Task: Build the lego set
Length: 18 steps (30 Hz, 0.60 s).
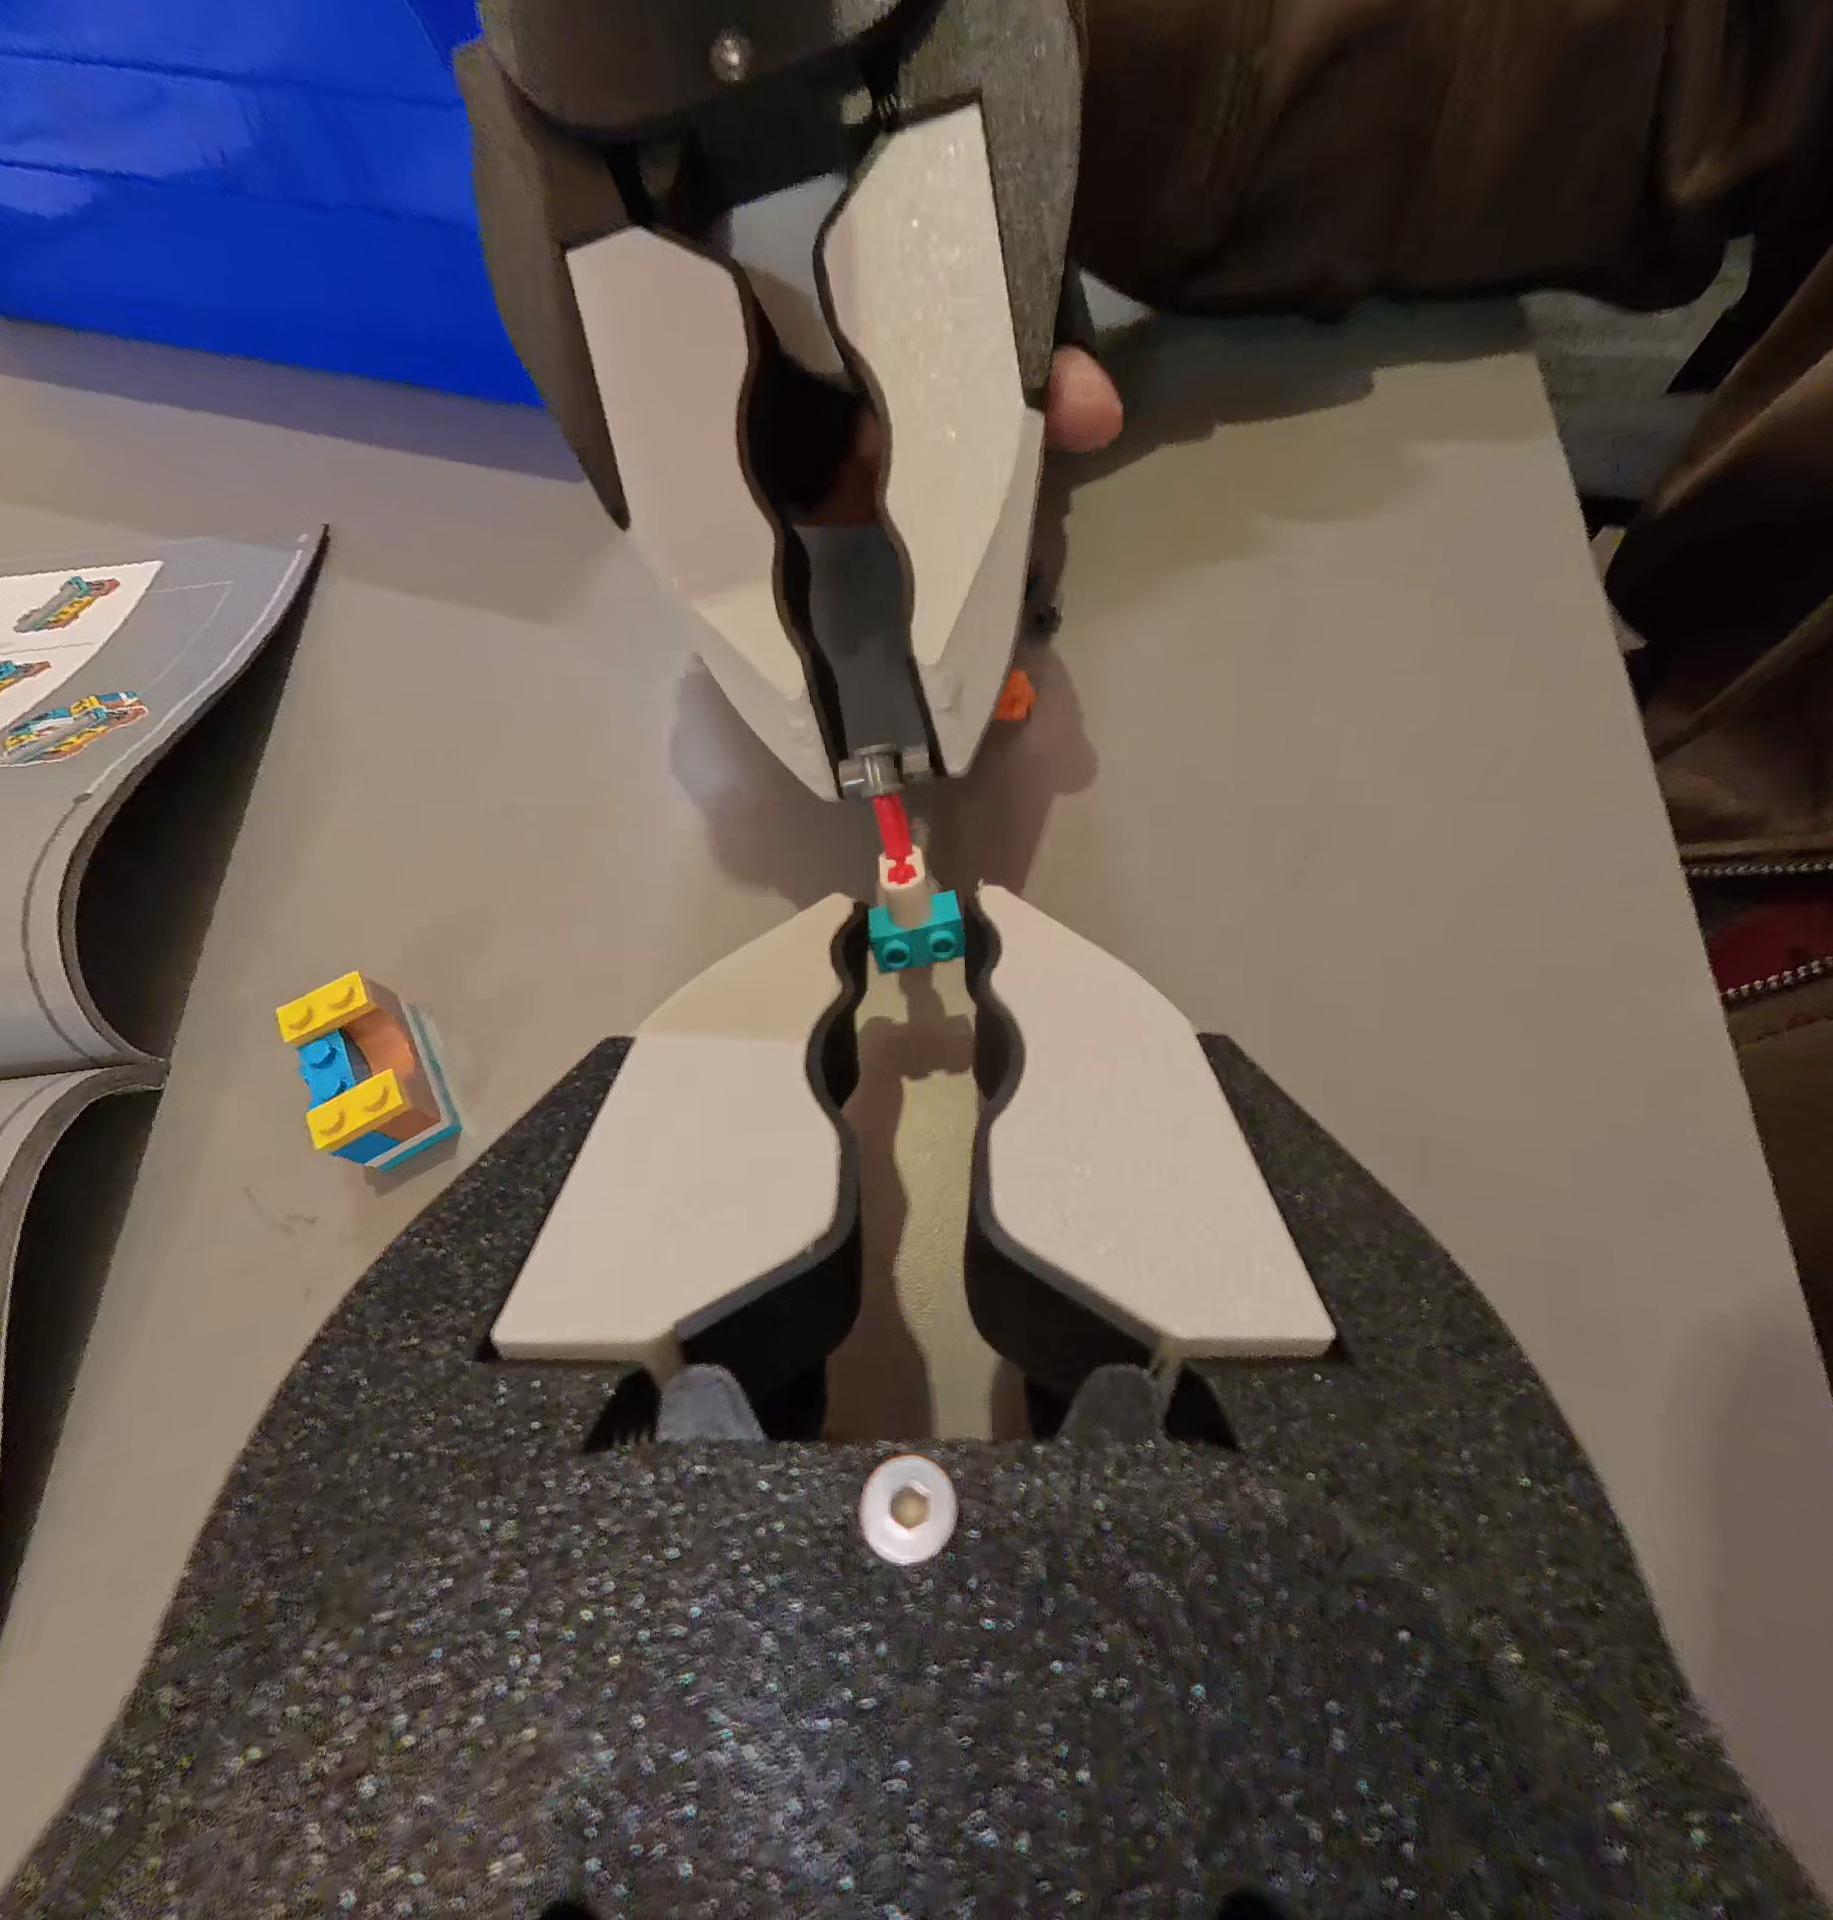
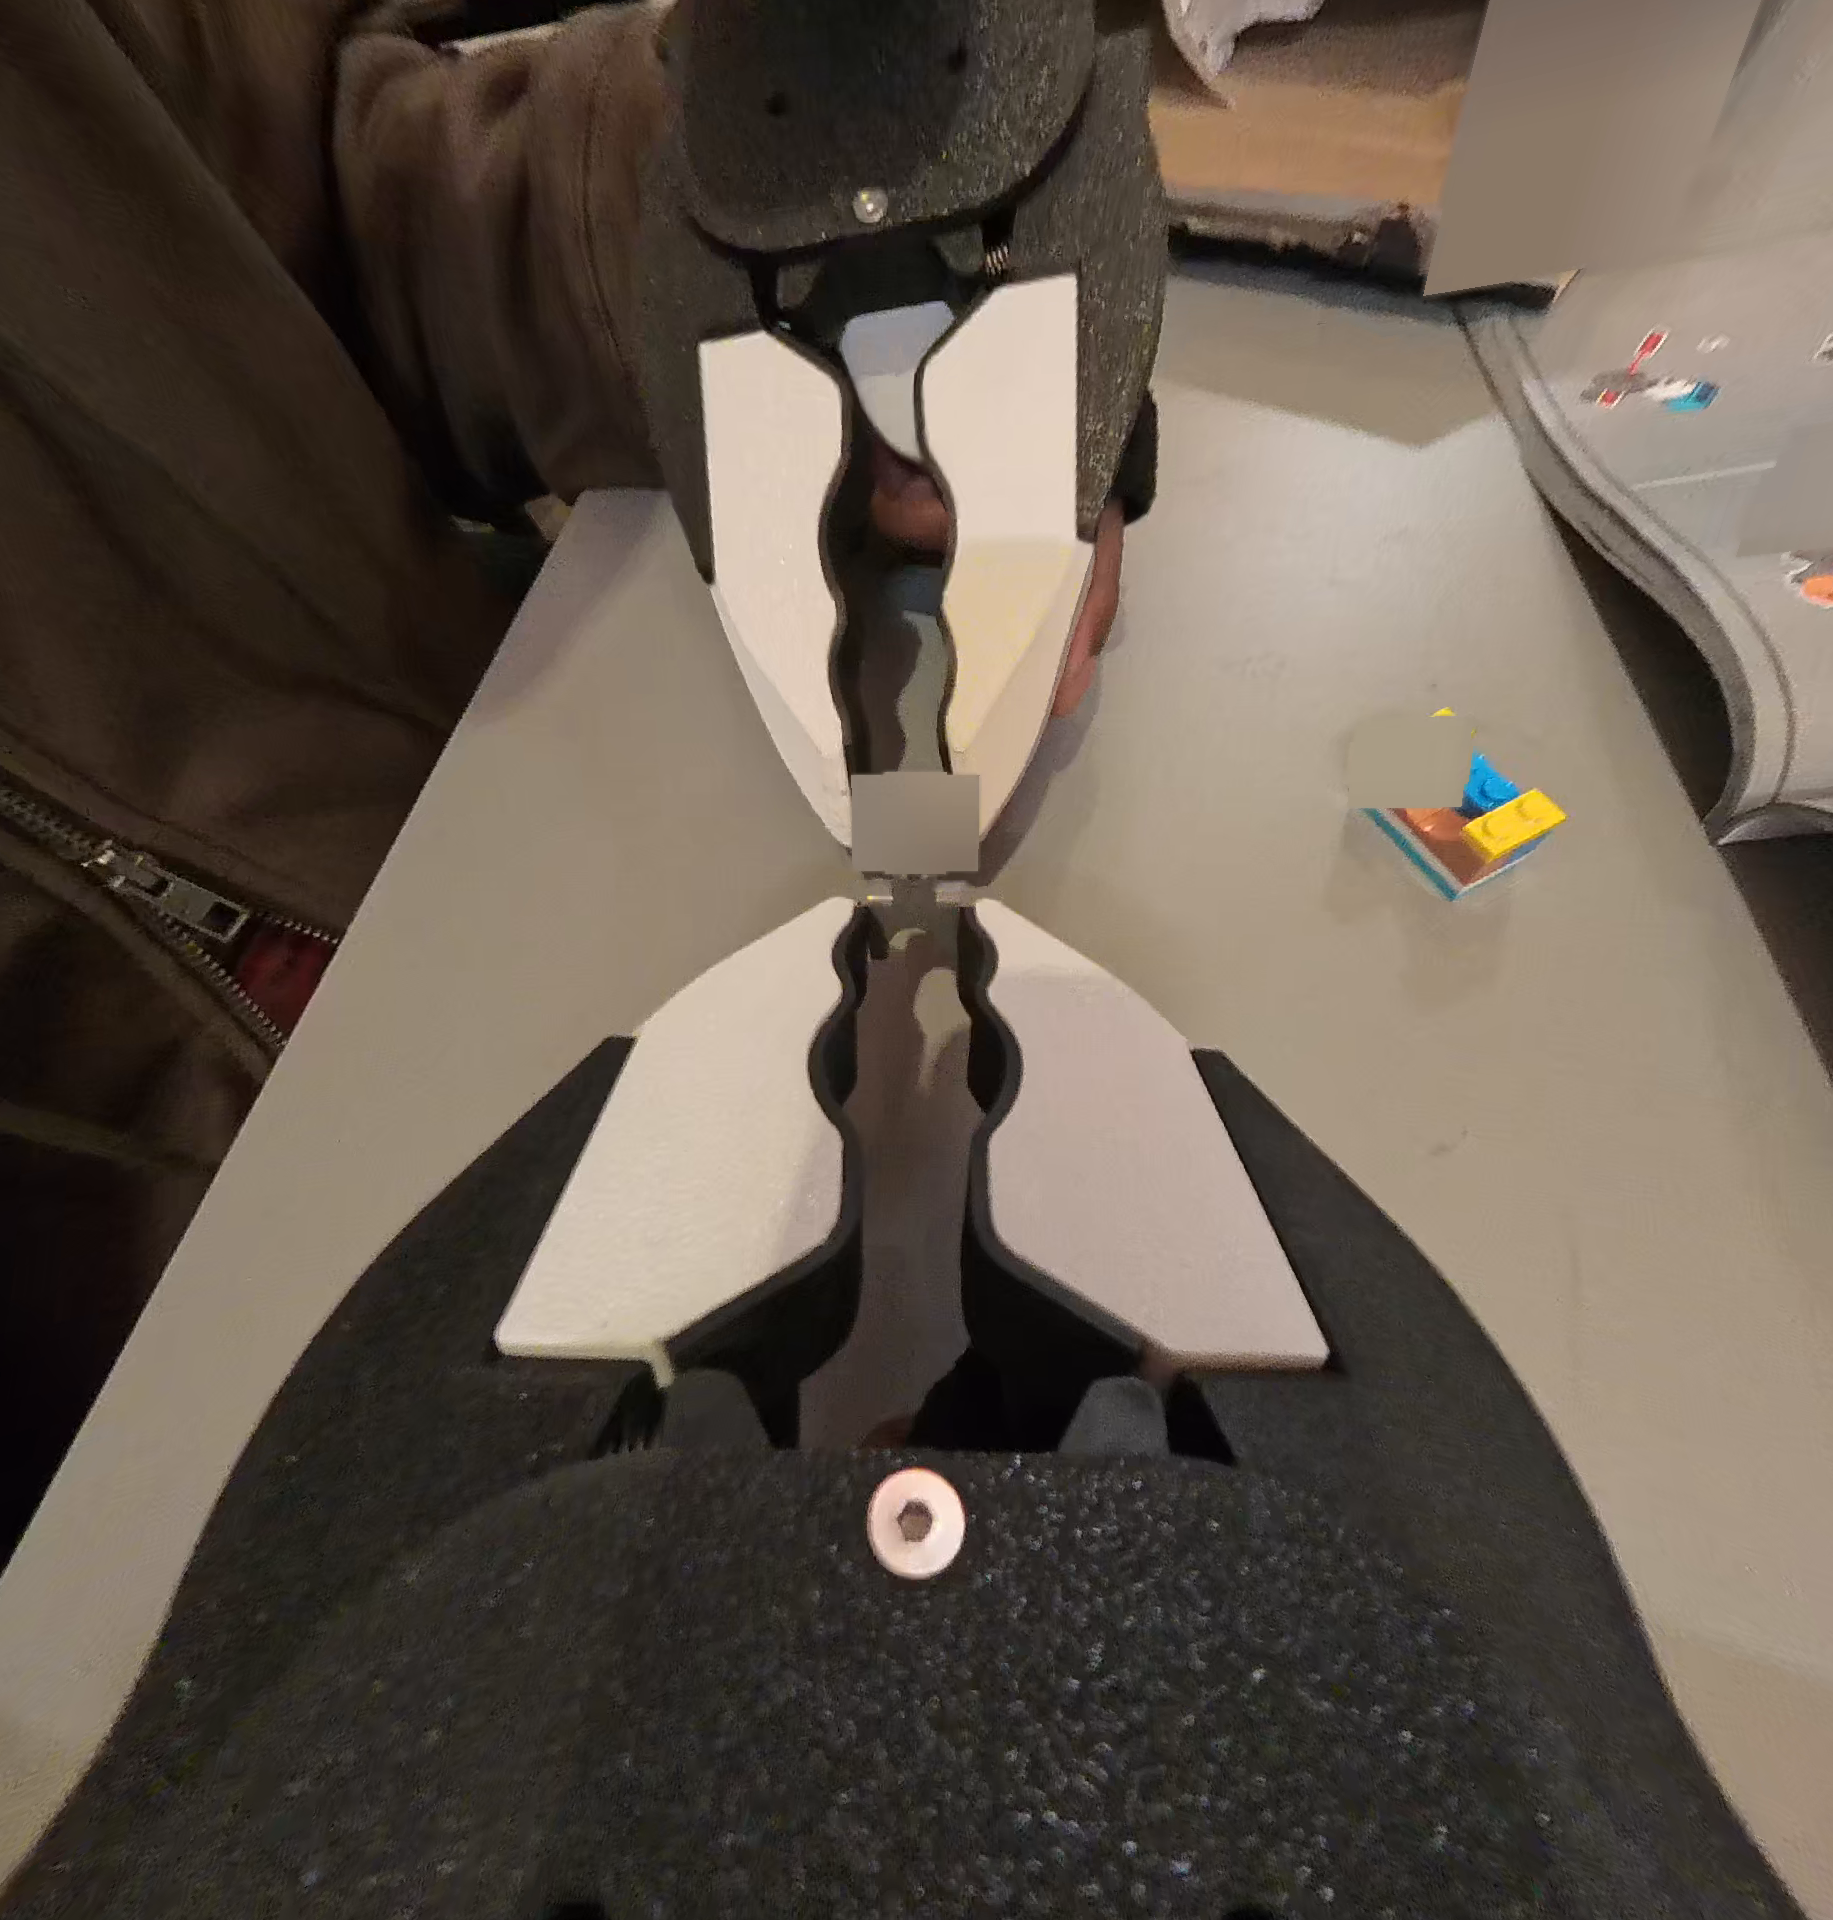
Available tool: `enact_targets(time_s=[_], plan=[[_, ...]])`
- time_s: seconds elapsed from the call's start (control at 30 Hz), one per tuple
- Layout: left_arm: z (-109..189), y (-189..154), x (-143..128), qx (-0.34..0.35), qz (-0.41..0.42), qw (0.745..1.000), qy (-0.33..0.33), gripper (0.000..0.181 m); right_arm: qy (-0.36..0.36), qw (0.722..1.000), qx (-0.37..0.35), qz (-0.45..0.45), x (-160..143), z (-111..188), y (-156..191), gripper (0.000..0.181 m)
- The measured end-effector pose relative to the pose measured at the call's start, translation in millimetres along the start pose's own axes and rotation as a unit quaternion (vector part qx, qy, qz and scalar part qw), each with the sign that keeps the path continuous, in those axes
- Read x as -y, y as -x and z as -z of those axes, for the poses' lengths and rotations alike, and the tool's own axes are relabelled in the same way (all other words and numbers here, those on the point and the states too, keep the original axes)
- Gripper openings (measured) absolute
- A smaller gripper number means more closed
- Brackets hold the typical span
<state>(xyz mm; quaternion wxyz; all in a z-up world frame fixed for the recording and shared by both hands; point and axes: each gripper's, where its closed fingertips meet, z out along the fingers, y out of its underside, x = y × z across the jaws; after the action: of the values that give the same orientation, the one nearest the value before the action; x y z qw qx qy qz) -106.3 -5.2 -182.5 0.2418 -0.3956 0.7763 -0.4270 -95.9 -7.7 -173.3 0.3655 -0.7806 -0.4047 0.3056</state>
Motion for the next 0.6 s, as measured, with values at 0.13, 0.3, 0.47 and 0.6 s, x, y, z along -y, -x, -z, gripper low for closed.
enact_targets(time_s=[0.13, 0.3, 0.47, 0.6], plan=[[-7.1, 2.6, -12.4, 0.017, -0.024, 0.998, 0.050, 0.018, 0.024, 1.000, 0.003, -0.011, -8.2, -3.2, -1.0, 0.016], [-13.4, -0.2, -20.6, 0.013, -0.037, 0.995, 0.087, 0.018, 0.052, 0.999, -0.006, -0.012, -17.0, -6.7, -3.3, 0.016], [-14.1, 0.9, -21.4, 0.007, -0.024, 0.996, 0.090, 0.017, 0.060, 0.998, -0.012, -0.015, -20.8, -5.9, -5.4, 0.016], [-14.5, 1.0, -21.3, 0.006, -0.021, 0.996, 0.091, 0.017, 0.064, 0.998, -0.010, -0.020, -22.9, -6.2, -5.3, 0.016]])
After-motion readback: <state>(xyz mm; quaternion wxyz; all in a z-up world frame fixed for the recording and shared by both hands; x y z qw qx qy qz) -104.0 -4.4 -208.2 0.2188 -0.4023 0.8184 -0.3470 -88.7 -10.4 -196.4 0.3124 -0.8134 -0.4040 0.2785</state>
